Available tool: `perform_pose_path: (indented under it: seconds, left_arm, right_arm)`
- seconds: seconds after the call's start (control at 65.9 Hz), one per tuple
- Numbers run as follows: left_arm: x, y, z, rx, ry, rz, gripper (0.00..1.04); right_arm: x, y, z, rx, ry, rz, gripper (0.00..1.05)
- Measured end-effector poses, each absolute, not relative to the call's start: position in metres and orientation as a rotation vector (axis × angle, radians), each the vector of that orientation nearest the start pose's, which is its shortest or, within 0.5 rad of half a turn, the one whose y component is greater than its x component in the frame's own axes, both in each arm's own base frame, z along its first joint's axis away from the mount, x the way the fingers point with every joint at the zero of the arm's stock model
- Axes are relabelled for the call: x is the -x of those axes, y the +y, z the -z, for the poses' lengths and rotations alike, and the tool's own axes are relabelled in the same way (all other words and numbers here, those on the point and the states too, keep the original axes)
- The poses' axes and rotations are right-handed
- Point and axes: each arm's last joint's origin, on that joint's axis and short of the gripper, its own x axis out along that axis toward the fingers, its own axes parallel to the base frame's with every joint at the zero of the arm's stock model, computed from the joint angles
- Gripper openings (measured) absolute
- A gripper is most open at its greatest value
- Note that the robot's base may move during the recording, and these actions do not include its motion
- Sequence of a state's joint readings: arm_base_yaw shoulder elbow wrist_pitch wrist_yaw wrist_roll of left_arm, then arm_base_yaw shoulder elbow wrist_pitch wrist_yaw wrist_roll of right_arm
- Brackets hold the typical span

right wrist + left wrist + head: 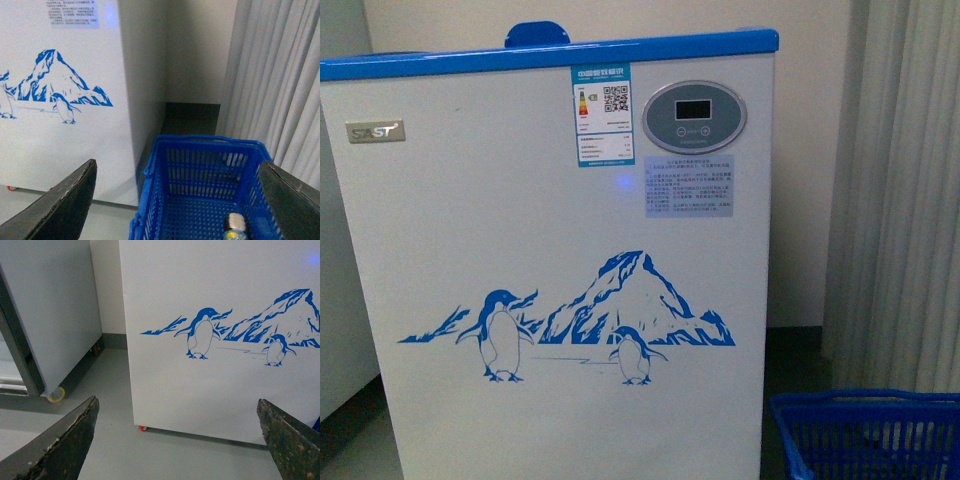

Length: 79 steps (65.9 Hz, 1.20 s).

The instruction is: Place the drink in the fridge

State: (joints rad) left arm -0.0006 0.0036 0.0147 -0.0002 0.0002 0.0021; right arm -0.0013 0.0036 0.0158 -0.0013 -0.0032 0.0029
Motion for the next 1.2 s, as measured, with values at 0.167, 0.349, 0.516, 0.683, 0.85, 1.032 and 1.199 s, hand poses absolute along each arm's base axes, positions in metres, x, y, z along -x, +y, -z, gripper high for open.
perform_pose_path:
  seconds: [0.167, 0.349, 0.516, 0.683, 0.85, 1.032, 1.199]
  left_arm:
    - [-0.097, 0.0, -0.168, -0.002, -0.01, 0.0, 0.97]
    - [-0.097, 0.0, -0.168, -0.002, -0.01, 0.0, 0.97]
    - [-0.097, 0.0, -0.168, -0.002, -0.01, 0.001, 0.97]
    - [-0.097, 0.0, -0.168, -0.002, -0.01, 0.0, 0.97]
    - [-0.097, 0.0, -0.168, -0.002, -0.01, 0.0, 0.97]
    - [-0.097, 0.0, -0.168, -0.002, -0.01, 0.0, 0.97]
    - [-0.097, 0.0, -0.168, -0.002, -0.01, 0.0, 0.97]
  right_arm:
    - [-0.097, 0.0, -0.168, -0.003, -0.011, -0.002, 0.97]
    - [-0.097, 0.0, -0.168, -0.003, -0.01, 0.0, 0.97]
    - [-0.107, -0.008, -0.167, -0.041, 0.396, 0.268, 0.97]
    - [-0.153, -0.033, -0.148, -0.045, 0.624, 0.433, 0.97]
    - [-0.21, -0.062, -0.11, 0.0, 0.766, 0.495, 0.97]
    - [-0.261, -0.084, -0.039, -0.013, 0.952, 0.511, 0.97]
    - [-0.304, -0.095, 0.042, -0.065, 1.06, 0.534, 0.97]
